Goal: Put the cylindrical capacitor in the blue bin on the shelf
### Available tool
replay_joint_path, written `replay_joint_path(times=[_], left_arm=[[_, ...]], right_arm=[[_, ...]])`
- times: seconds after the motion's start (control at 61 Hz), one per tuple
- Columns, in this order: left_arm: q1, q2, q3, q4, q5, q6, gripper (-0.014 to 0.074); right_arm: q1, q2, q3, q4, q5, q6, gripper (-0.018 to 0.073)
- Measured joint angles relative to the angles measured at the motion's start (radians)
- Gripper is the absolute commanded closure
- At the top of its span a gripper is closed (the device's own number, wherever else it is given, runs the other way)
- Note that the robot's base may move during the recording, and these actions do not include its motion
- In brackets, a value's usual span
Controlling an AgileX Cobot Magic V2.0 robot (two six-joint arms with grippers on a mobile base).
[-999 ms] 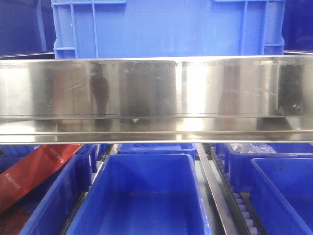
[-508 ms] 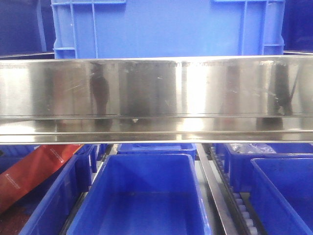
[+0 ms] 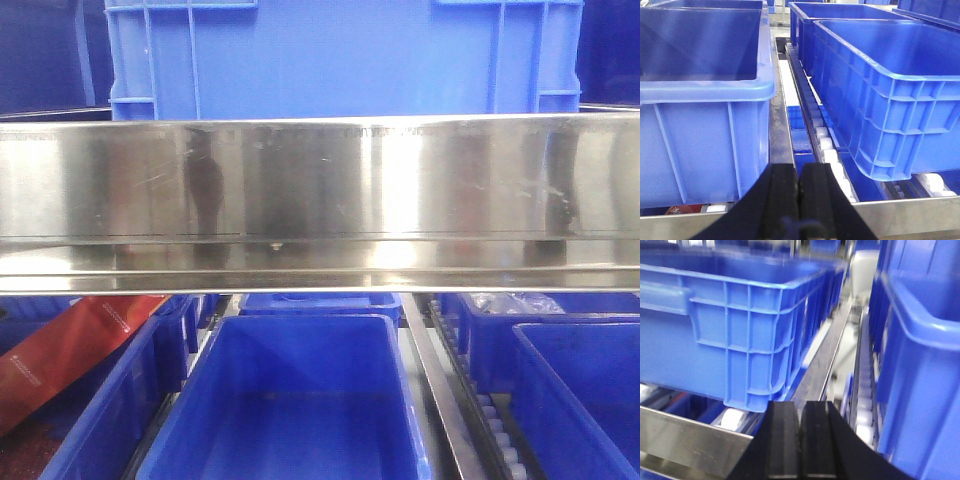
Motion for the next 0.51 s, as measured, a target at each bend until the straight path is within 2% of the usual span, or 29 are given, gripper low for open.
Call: replay_joint_path(times=[0.18,0.508], left_arm=[[0.0,0.0,0.0,0.0,0.0,0.0,0.0699],[0.0,0.0,0.0,0.0,-0.001,0.0,0.0699]], right_arm=[[0.0,-0.106,0.047,0.0,-0.018,0.0,0.0673],[0.0,-0.116,0.048,0.0,-0.029,0.0,0.0673]])
